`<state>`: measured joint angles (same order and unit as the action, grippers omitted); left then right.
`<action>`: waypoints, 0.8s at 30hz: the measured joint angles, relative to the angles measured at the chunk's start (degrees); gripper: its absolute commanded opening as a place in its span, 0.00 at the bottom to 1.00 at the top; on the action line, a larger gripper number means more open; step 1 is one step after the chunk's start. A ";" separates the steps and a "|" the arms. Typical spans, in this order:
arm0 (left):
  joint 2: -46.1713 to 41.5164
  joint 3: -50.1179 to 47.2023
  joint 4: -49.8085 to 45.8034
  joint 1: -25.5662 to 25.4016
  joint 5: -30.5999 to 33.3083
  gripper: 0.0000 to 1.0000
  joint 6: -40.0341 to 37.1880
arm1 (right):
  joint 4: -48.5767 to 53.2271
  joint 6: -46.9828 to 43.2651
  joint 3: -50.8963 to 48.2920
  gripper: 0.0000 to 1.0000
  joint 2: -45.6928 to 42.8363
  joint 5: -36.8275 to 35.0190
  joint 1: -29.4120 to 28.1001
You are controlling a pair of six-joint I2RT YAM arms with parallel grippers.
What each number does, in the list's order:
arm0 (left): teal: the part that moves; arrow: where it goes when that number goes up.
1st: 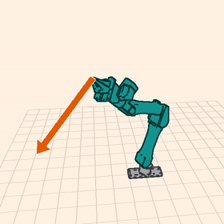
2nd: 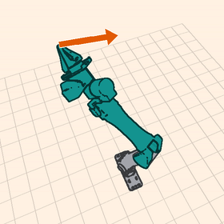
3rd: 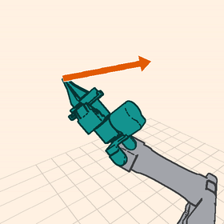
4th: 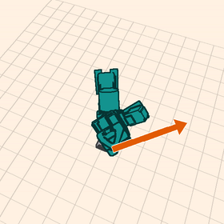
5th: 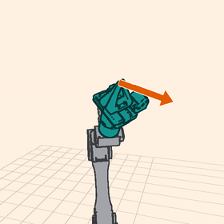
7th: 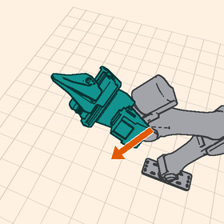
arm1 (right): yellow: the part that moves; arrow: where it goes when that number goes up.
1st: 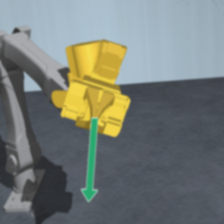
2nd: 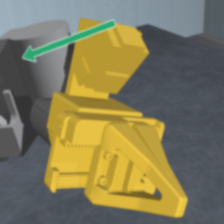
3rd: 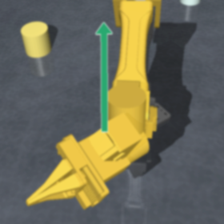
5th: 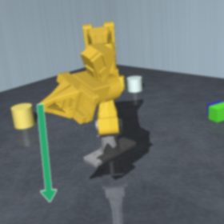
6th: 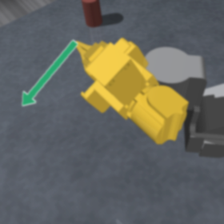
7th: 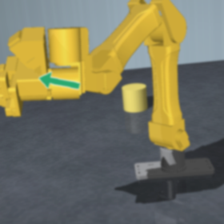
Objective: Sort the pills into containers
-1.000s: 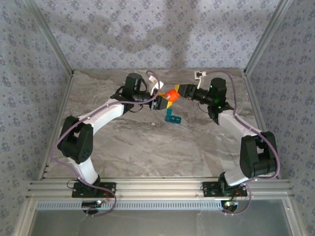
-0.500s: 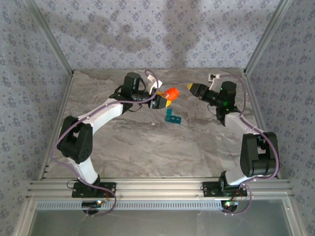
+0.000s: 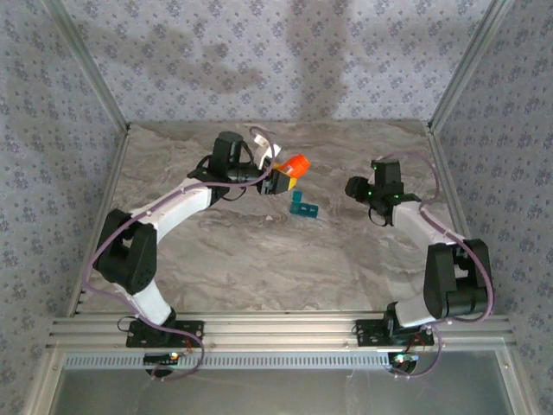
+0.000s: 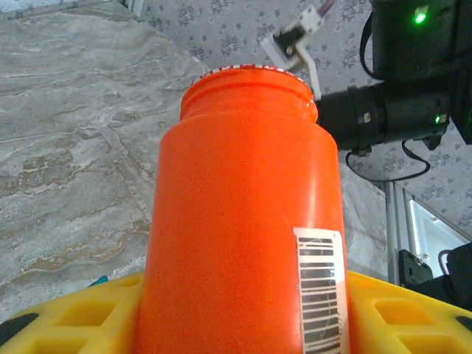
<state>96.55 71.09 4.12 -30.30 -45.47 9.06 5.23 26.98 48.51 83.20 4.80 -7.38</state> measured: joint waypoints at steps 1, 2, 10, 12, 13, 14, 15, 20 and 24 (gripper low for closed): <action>-0.15 -0.28 0.00 0.00 0.20 0.00 -0.02 | 0.83 0.02 -0.42 0.36 0.61 -2.10 -0.24; -0.26 -0.50 0.00 0.07 0.39 0.00 0.00 | 1.70 0.15 -0.85 0.36 1.38 -4.24 -0.57; -1.31 -1.31 0.20 0.22 1.84 0.00 0.02 | 6.60 1.81 -1.51 0.42 6.54 -14.16 -4.37; -1.66 -1.49 0.46 0.22 2.03 0.00 0.04 | 6.64 2.47 -1.84 0.48 7.26 -14.97 -5.25; -1.81 -1.51 0.48 0.22 2.08 0.00 0.02 | 6.67 2.84 -2.05 0.51 7.41 -15.28 -5.55; -1.99 -1.55 0.48 0.22 2.27 0.00 0.02 | 6.67 3.23 -2.27 0.55 7.52 -15.58 -5.81; -2.23 -1.60 0.48 0.22 2.29 0.00 0.02 | 6.64 3.65 -2.49 0.58 7.63 -15.76 -5.99; -2.84 -1.62 0.50 0.22 2.54 0.00 0.02 | 6.60 4.90 -3.13 0.72 8.09 -15.96 -6.19; -3.19 -1.81 0.52 0.22 2.86 0.00 0.02 | 6.60 5.11 -3.48 0.79 8.09 -15.80 -6.19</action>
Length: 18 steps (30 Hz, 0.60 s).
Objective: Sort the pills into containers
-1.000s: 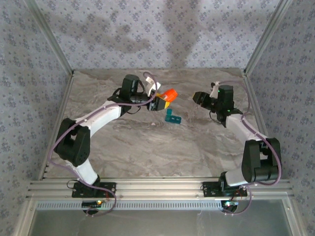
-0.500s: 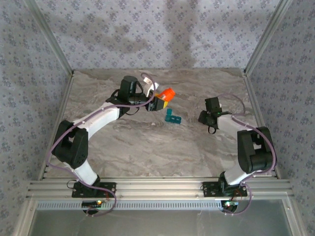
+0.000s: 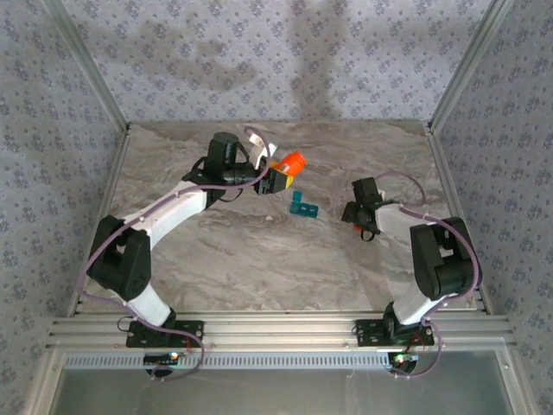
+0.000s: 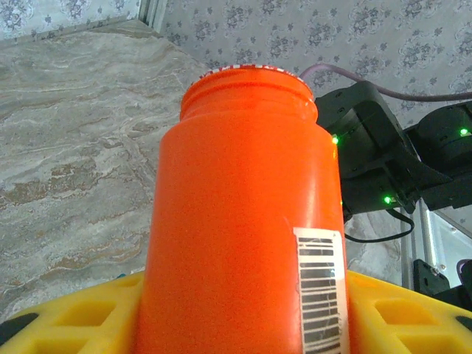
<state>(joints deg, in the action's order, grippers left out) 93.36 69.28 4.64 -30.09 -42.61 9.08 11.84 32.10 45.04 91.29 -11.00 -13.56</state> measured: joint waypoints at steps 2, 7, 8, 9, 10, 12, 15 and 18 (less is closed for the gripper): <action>-0.04 -0.07 -0.02 0.00 0.02 0.00 0.00 | -0.04 -0.02 -0.02 0.86 0.00 0.20 0.00; -0.07 -0.09 -0.02 0.00 0.04 0.00 0.00 | 0.09 -0.24 -0.98 1.00 -2.86 0.31 -0.09; -0.09 -0.11 -0.04 0.00 0.07 0.00 0.00 | 0.26 -0.20 -0.98 0.99 -4.07 0.28 -0.09; -0.13 -0.11 -0.04 0.00 0.07 0.00 0.00 | 0.24 -0.24 -0.96 1.00 -5.33 0.26 -0.09; -0.17 -0.11 -0.04 0.00 0.09 0.00 0.00 | 0.24 -0.46 -0.96 1.00 -6.51 0.24 -0.09; -0.37 -0.13 -0.04 0.00 0.26 0.00 -0.02 | 0.42 -1.14 -0.85 1.00 -9.25 -0.17 -0.24; -0.72 -0.39 -0.07 0.00 0.28 0.00 -0.04 | 1.09 -2.80 -0.37 1.00 -12.81 -3.15 -1.11; -0.85 -0.48 -0.07 0.00 0.44 0.00 -0.04 | 3.17 -4.22 1.49 1.00 -15.17 -9.31 -2.86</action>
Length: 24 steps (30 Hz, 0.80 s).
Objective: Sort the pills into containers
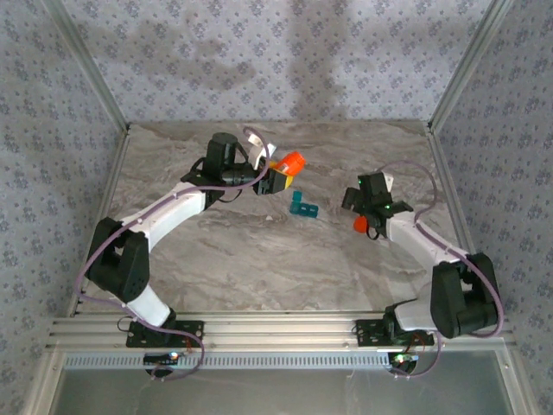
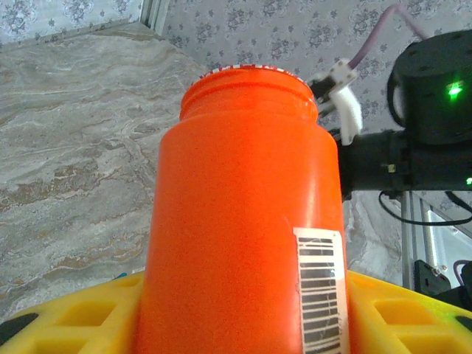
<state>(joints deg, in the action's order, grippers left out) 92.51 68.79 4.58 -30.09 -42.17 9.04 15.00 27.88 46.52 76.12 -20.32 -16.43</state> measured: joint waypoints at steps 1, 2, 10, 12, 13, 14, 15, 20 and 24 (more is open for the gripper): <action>-0.04 0.00 0.00 0.00 0.04 0.00 0.00 | 0.52 -0.28 0.79 1.00 -0.28 -2.45 -0.68; -0.07 -0.04 0.02 0.00 0.04 0.00 0.00 | 1.25 -0.39 1.86 1.00 -0.39 -5.31 -1.38; -0.11 -0.07 0.02 0.00 0.07 0.00 0.00 | 6.56 -3.63 8.46 1.00 -0.37 -18.80 -3.74; -0.11 -0.07 0.02 0.00 0.09 0.00 0.00 | 7.21 -4.46 8.92 0.99 -0.37 -20.70 -3.76; -0.11 -0.09 0.02 0.00 0.09 0.00 0.00 | 7.37 -4.79 8.92 1.00 -0.39 -20.87 -3.76; -0.11 -0.15 0.02 0.00 0.09 0.00 0.00 | 7.72 -4.90 8.92 1.00 -0.44 -20.87 -3.76; -0.15 -0.26 0.04 0.00 0.20 0.00 0.00 | 8.09 -5.05 8.90 1.00 -0.59 -20.70 -3.76; -0.15 -0.59 -0.02 0.04 0.48 0.00 -0.26 | 7.34 -6.38 6.51 1.00 -4.74 -17.38 -3.76; -0.15 -0.70 -0.07 0.09 0.85 0.00 -0.66 | 6.97 -6.56 4.55 1.00 -7.23 -11.98 -3.52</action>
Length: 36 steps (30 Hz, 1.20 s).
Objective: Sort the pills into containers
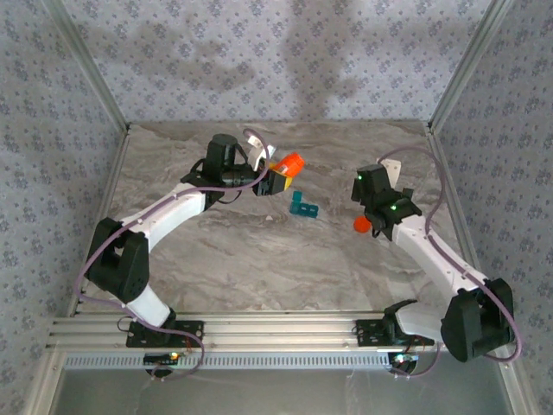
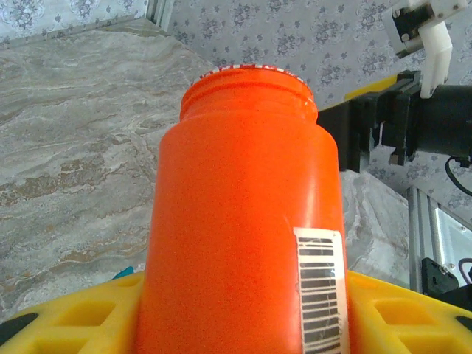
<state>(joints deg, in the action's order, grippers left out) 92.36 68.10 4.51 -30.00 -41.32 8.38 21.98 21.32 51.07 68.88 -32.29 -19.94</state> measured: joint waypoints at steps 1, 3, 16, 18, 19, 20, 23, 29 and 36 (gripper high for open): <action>0.00 -0.02 0.00 0.00 0.09 0.00 -0.15 | -0.37 0.00 -0.28 1.00 0.00 1.57 0.09; 0.00 -0.28 0.00 0.00 0.26 0.00 -0.35 | -1.46 -0.02 -0.98 1.00 0.00 5.18 0.17; 0.00 -6.10 -2.64 0.00 3.54 0.00 -1.92 | -8.35 0.48 -2.54 1.00 3.50 25.05 0.07; 0.00 -6.88 -3.50 0.00 4.28 0.00 -2.12 | -8.79 0.63 -2.54 0.99 5.33 26.75 0.04; 0.00 -7.19 -3.80 0.00 4.72 0.00 -2.21 | -9.03 0.68 -2.51 1.00 6.27 27.76 0.04; 0.00 -7.32 -4.09 0.00 4.96 0.00 -2.32 | -9.22 0.70 -2.40 0.99 7.02 28.55 0.04; 0.13 -7.61 -4.79 0.00 6.14 0.00 -2.32 | -10.16 0.68 -1.44 0.99 9.99 31.34 0.04; 1.57 -7.61 -7.13 -0.94 10.82 0.00 -2.36 | -13.75 1.99 0.37 0.99 16.13 38.34 0.74; 2.82 -7.58 -11.45 -3.41 17.05 0.00 -2.54 | -17.79 5.46 1.88 0.97 22.95 47.39 4.04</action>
<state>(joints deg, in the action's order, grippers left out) 95.18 60.51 -6.94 -33.41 -24.27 5.85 4.19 26.79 52.95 91.83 15.09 -15.90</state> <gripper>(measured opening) 0.538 0.979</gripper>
